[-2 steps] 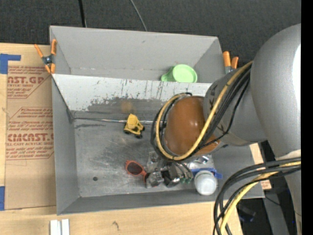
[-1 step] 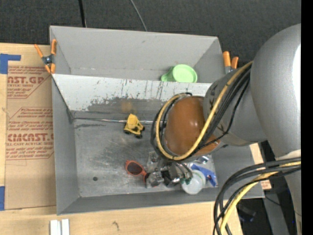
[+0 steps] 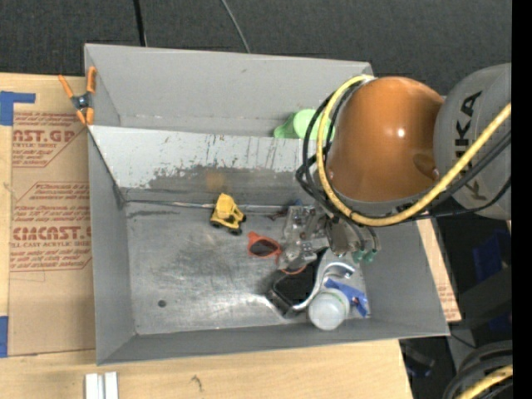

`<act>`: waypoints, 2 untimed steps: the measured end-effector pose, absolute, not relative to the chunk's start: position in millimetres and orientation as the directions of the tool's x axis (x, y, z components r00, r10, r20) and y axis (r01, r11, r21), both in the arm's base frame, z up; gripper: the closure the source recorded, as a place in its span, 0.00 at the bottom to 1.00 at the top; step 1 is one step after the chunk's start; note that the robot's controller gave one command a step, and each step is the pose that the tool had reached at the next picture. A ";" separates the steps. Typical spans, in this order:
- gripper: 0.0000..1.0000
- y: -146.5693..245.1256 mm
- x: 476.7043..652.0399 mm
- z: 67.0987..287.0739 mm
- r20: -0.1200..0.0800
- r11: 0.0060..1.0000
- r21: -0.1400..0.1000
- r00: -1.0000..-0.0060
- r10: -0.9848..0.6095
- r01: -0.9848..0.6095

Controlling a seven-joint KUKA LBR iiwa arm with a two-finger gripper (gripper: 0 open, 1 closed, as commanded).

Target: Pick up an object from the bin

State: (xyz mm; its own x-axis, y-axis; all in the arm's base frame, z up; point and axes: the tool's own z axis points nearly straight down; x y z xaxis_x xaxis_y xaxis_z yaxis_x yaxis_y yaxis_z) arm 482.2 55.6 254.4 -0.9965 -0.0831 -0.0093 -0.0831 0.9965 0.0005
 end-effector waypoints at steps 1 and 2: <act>1.00 55.6 481.0 249.9 -0.002 0.997 0.000 -0.997 -0.084 -0.084; 1.00 54.6 488.8 203.0 -0.009 0.993 0.000 -0.993 -0.117 -0.117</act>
Offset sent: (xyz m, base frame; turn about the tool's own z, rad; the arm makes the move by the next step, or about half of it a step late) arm 0.0096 -0.0029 -0.0913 -0.0578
